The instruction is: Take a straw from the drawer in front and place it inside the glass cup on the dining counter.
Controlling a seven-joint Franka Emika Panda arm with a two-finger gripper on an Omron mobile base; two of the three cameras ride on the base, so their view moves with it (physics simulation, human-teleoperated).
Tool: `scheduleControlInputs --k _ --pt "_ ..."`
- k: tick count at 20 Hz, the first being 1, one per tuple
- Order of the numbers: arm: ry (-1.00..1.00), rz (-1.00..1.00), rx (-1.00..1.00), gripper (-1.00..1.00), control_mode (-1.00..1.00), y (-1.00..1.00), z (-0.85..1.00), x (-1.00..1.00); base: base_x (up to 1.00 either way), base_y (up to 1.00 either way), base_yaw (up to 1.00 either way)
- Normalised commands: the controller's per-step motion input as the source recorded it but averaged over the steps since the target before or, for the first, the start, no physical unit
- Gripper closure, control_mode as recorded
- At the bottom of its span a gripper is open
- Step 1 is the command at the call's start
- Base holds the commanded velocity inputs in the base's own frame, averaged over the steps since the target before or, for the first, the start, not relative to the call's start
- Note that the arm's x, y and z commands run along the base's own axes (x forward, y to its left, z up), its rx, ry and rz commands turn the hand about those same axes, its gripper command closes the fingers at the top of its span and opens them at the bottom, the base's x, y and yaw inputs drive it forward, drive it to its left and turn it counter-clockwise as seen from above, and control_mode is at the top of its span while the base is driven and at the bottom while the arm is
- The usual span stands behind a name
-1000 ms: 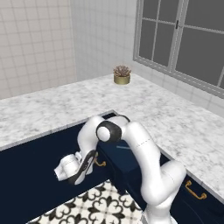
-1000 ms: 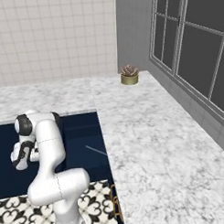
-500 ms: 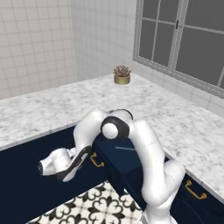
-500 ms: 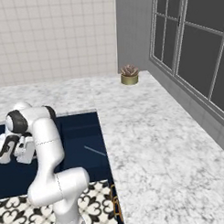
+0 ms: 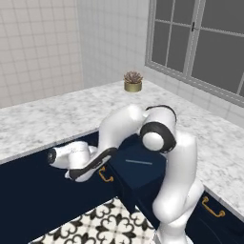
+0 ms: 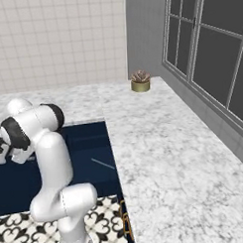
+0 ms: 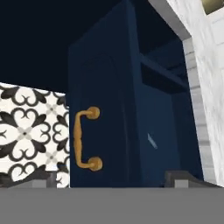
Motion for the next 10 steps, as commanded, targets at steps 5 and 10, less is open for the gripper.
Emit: scheduleControlInputs --k 5,10 --pt "0.24 -0.06 0.35 -1.00 -1.00 -0.81 0.99 0.17 0.00 0.00 0.00" --pt "0.29 -0.02 0.24 -1.00 -1.00 -0.95 0.31 0.24 0.00 0.00 0.00"
